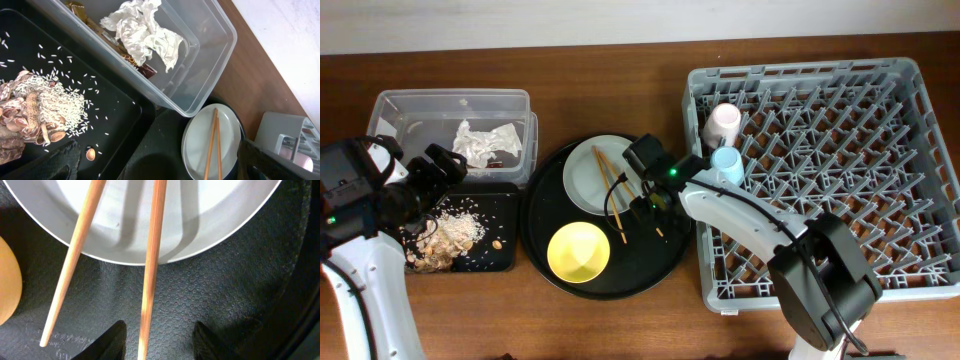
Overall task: Sort waste into correct bins and load items into the dishwasher rack
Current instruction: 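Reach the right gripper to the chopsticks on the white plate and grasp one, then insert the chopstick upright into the rack beside the cups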
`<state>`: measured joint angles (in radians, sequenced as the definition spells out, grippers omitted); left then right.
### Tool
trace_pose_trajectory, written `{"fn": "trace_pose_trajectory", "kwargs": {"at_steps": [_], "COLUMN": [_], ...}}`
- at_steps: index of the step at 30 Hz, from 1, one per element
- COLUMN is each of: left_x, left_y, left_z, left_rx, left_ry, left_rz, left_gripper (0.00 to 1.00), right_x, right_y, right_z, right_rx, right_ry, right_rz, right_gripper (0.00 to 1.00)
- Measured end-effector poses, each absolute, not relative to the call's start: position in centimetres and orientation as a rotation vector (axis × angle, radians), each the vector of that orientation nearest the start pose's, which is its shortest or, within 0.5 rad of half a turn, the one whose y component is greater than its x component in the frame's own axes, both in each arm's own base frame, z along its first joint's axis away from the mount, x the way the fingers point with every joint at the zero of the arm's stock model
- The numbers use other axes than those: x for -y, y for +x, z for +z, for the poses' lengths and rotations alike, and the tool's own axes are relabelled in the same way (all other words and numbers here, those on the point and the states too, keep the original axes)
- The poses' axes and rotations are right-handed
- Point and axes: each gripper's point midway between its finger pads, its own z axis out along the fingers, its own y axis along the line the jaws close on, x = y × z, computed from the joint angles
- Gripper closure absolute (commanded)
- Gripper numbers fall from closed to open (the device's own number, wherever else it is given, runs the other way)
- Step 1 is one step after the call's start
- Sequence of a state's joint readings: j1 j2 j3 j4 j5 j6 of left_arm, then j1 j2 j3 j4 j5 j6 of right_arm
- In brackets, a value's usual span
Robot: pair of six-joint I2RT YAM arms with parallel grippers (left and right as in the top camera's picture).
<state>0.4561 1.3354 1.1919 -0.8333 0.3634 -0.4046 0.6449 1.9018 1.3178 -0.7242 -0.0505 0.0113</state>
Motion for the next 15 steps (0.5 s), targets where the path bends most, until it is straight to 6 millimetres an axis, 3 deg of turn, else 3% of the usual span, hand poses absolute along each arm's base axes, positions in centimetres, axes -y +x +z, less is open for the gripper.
{"fn": "trace_pose_trajectory", "kwargs": {"at_steps": [4,6,7,12,15], "left_x": [-9.5,-9.5,-9.5,-9.5,-9.5], "left_y": [33.3,33.3,33.3,33.3,33.3], "left_z": [20.0,20.0,20.0,20.0,20.0], "left_rx": [-2.337,-2.337,-2.337,-2.337,-2.337], "left_ry": [-0.917,-0.917,-0.917,-0.917,-0.917], "left_rz": [-0.440,-0.440,-0.440,-0.440,-0.440], "left_gripper": [0.01,0.01,0.01,0.01,0.01], "right_x": [-24.7,-24.7,-24.7,-25.1,-25.0], "right_y": [31.4,31.4,31.4,31.1,30.6], "right_z": [2.4,2.3,2.3,2.4,2.4], "right_rx": [-2.760,-2.758,-2.758,-2.765,-2.787], "right_ry": [-0.916,-0.914,-0.915,-0.916,-0.919], "right_rz": [0.191,0.193,0.193,0.236,0.244], "right_gripper": [0.57,0.67,0.77,0.94,0.96]}}
